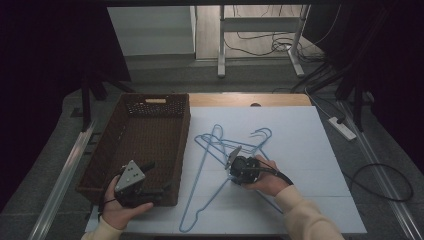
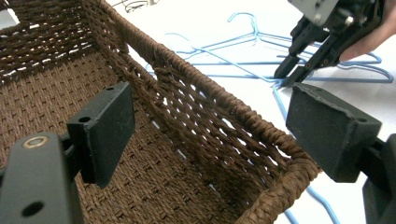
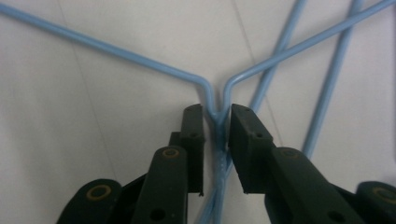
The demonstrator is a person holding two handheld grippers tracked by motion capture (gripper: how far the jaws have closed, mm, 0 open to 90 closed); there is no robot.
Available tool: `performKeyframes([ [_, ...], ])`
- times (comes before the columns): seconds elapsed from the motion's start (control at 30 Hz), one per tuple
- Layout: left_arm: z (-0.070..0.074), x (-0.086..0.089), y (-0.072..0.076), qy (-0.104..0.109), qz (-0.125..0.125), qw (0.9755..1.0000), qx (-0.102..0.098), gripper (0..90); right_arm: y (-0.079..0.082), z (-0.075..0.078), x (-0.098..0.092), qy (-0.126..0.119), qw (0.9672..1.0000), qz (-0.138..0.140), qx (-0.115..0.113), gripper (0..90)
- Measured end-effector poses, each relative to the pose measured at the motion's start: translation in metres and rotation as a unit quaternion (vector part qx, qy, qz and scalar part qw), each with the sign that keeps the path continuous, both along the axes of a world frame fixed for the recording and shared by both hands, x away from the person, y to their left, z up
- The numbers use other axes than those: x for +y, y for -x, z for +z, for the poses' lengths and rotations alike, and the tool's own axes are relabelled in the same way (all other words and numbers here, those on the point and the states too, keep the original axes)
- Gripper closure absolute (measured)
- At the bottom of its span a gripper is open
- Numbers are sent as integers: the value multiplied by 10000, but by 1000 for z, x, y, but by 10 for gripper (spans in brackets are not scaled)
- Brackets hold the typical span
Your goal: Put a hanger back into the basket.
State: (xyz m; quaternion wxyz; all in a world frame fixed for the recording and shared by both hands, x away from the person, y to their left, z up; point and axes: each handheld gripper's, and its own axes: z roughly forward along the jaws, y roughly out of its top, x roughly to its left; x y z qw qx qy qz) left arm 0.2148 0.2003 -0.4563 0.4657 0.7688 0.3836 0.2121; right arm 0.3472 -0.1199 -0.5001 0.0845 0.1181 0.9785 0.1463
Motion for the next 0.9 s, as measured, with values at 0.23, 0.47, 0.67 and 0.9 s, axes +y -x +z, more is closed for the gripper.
performKeyframes([
  [0.23, 1, -2, 0, -11, -10, 10000, -14, 163, -1, 1, 8, 267, 9996, -61, 65, 792],
  [0.47, 6, -7, 3, -92, -68, 9999, -102, 164, -3, 3, 8, 282, 9993, -151, 188, 809],
  [0.67, 13, -18, 5, -144, -174, 9997, -122, 168, -4, 11, 4, 145, 9988, -376, 263, 835],
  [0.9, 22, -33, 3, -258, -351, 9989, -149, 175, -8, 23, -5, -59, 9980, -593, 234, 857],
])
